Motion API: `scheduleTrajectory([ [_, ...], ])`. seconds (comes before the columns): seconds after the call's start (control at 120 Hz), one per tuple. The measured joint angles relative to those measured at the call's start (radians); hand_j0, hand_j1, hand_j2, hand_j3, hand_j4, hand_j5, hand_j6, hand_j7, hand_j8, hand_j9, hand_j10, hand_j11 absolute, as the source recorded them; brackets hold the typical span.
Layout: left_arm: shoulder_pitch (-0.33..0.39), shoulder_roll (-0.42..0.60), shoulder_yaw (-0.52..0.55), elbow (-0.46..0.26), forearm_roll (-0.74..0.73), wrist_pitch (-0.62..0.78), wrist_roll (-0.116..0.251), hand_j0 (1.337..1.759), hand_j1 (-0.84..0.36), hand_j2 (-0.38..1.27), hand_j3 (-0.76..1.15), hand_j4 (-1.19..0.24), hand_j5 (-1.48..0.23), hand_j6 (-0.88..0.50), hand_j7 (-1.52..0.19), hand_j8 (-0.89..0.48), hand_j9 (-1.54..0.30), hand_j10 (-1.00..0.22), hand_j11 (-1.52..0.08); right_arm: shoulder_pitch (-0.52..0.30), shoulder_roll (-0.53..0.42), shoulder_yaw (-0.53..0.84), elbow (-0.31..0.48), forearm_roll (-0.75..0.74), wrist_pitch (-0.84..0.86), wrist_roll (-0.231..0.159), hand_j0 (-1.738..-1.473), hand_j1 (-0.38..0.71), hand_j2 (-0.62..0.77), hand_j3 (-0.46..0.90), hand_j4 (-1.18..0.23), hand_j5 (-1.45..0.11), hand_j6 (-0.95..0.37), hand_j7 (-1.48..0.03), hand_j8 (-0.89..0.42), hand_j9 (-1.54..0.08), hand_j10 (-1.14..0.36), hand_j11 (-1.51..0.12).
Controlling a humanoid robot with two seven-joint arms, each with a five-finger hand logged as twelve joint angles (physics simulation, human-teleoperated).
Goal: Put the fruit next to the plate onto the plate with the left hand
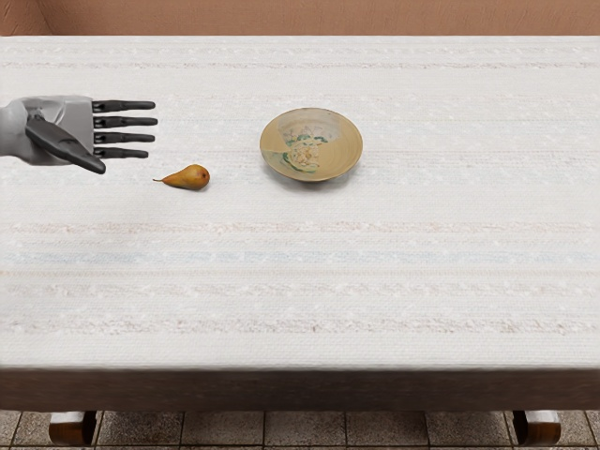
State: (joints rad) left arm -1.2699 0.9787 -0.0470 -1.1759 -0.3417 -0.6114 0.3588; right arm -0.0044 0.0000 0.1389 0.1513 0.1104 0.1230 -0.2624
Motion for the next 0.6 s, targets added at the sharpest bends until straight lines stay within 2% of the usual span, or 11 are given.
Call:
scheduleTrajectory([
  [0.317, -0.01, 0.0, 0.0, 0.003, 0.004, 0.0, 0.0, 1.658, 0.35, 0.0, 0.0, 0.0, 0.0, 0.0, 0.0, 0.0, 0.0, 0.0, 0.0, 0.003, 0.0, -0.001, 0.013, -0.002, 0.004, 0.004, -1.658, -0.31, -0.01, 0.0, -0.03, -0.04, -0.03, -0.04, -0.03, -0.04, -0.03, -0.04],
  [0.508, -0.099, -0.034, -0.003, 0.003, 0.122, 0.0, 0.0, 1.658, 0.35, 0.0, 0.0, 0.0, 0.0, 0.0, 0.0, 0.0, 0.0, 0.0, 0.0, 0.006, 0.0, -0.001, 0.014, -0.002, 0.004, 0.003, -1.658, -0.31, -0.01, 0.0, -0.03, -0.04, -0.03, -0.04, -0.03, -0.04, -0.03, -0.04],
  [0.6, -0.15, -0.117, -0.006, 0.006, 0.256, 0.0, 0.001, 1.658, 0.35, 0.0, 0.0, 0.0, 0.0, 0.0, 0.0, 0.0, 0.0, 0.0, 0.0, 0.008, 0.0, 0.0, 0.014, -0.002, 0.004, 0.002, -1.658, -0.31, -0.01, 0.0, -0.03, -0.04, -0.03, -0.04, -0.03, -0.04, -0.03, -0.04],
])
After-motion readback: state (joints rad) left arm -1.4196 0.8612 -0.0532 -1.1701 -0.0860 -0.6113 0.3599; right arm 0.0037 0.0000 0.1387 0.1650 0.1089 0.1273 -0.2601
